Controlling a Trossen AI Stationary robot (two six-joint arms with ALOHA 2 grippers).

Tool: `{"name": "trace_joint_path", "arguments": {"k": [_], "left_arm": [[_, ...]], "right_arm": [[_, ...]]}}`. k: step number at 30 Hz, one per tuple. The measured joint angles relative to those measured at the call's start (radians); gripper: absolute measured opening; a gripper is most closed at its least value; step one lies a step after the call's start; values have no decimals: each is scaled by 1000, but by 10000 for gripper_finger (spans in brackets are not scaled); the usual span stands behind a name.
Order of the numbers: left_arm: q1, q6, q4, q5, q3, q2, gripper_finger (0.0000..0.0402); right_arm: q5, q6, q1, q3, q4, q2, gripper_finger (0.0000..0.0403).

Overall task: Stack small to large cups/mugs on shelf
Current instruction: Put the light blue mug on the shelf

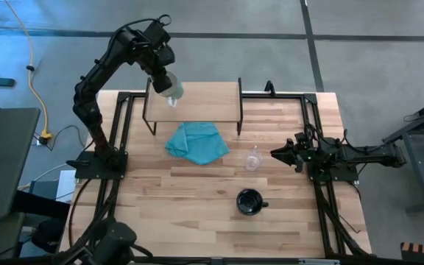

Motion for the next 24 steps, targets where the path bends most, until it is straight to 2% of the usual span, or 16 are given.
{"name": "trace_joint_path", "arguments": {"k": [11,24], "left_arm": [[6,-18,0,-12,0,36,6],[11,-82,0,21,-1,35,6]], "right_arm": [[0,-8,0,0,0,0,101],[0,-35,0,0,0,0,101]]}}
